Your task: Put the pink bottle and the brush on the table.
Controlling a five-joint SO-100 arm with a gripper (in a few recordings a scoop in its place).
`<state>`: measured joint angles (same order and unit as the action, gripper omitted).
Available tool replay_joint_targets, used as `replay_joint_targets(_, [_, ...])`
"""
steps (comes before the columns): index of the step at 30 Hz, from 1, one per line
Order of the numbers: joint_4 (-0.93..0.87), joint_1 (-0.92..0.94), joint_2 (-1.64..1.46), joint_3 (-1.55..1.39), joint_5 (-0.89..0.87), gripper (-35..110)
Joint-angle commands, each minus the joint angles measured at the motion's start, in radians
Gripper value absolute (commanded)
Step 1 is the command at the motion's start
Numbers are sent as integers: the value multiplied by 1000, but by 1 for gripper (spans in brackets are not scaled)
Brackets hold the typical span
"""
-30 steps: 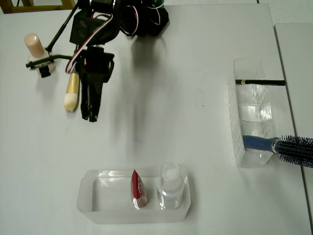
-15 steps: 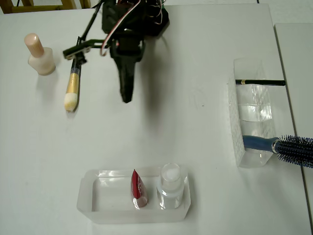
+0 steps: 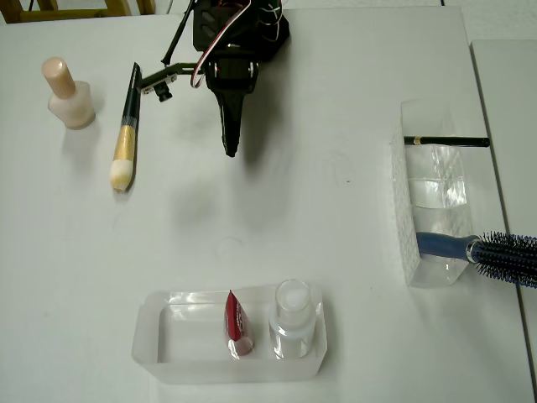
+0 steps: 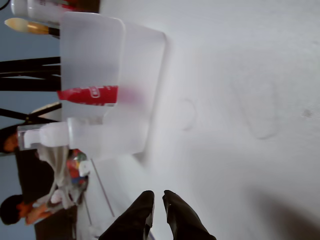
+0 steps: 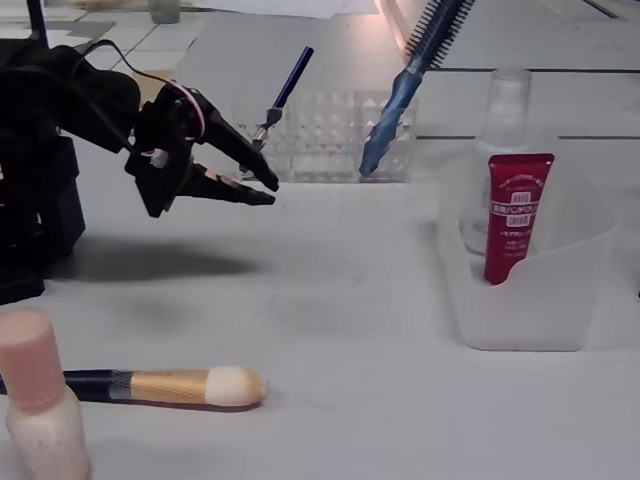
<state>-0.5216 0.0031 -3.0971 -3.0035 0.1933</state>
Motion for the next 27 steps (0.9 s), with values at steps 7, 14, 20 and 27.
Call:
replay_joint_targets(7, [-204,0,-163,-41,-17,0])
replay_joint_targets(14, [-333,-12,-218,-41,-18,0])
replay_joint_targets(20, [-370,-12,-218,-43,-20,0])
replay_joint_targets(27, [-371,-11,-218,-43,-34,0])
